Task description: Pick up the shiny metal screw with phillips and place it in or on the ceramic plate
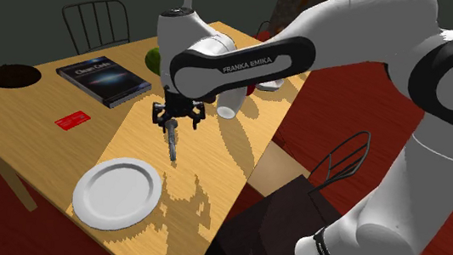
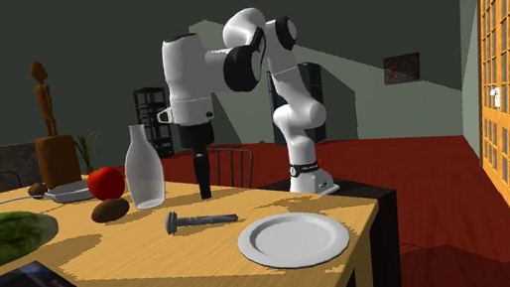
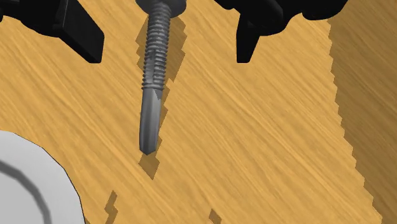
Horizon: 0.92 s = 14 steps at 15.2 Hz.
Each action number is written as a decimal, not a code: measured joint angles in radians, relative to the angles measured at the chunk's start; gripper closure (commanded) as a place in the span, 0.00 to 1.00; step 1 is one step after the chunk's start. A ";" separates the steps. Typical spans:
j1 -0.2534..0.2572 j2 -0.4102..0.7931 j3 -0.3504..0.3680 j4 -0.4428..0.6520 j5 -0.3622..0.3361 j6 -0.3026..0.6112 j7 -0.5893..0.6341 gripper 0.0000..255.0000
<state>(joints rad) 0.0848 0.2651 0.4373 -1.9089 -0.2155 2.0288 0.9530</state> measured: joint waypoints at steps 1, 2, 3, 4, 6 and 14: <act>0.011 0.038 -0.005 0.039 -0.019 -0.005 0.023 0.00; 0.023 0.070 -0.010 0.071 -0.035 -0.007 0.043 0.00; 0.029 0.086 -0.012 0.082 -0.043 -0.004 0.055 0.00; 0.033 0.098 -0.015 0.085 -0.050 0.004 0.063 0.00; 0.035 0.113 -0.019 0.079 -0.059 0.023 0.070 0.00; 0.037 0.140 -0.028 0.052 -0.077 0.075 0.083 0.00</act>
<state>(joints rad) 0.1219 0.4055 0.4090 -1.8568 -0.2926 2.1034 1.0361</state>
